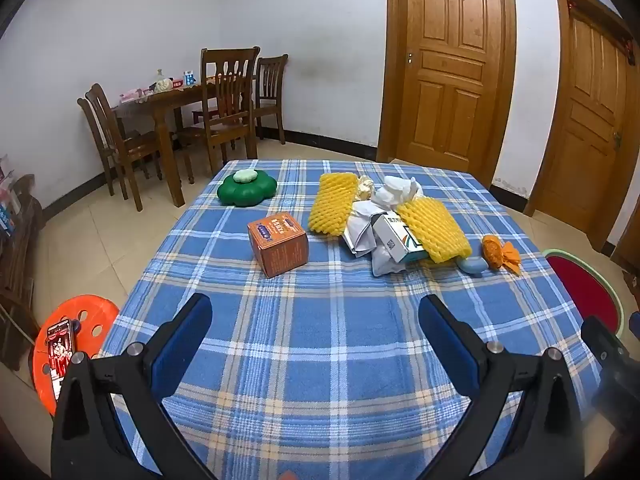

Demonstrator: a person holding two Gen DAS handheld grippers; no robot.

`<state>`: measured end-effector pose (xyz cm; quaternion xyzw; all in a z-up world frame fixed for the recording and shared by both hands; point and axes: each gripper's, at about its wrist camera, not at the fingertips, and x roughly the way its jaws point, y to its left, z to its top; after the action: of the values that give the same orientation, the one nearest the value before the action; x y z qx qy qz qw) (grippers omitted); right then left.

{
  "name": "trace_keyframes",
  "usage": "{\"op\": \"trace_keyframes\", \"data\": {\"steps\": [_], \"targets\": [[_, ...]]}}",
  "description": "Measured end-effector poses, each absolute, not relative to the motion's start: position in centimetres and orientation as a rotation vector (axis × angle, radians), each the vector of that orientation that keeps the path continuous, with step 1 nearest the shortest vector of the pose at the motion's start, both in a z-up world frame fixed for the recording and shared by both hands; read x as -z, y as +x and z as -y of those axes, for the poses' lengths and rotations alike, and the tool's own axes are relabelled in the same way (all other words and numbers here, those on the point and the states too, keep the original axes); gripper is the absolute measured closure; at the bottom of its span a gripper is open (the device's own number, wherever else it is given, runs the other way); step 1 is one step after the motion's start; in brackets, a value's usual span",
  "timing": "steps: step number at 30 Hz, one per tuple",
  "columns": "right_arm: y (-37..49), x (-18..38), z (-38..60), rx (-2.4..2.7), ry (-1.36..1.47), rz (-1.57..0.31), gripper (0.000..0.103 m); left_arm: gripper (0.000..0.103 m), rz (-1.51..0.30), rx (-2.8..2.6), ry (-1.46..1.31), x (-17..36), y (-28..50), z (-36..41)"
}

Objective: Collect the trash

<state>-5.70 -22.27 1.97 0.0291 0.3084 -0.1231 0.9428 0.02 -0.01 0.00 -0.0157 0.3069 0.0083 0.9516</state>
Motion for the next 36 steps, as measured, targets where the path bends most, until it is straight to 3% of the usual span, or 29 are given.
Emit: {"op": "trace_keyframes", "data": {"steps": [36], "targets": [[-5.44, -1.76, 22.31, 0.248, 0.068, -0.639, 0.000, 0.001, -0.628, -0.010, -0.053, -0.54, 0.03, -0.25]]}}
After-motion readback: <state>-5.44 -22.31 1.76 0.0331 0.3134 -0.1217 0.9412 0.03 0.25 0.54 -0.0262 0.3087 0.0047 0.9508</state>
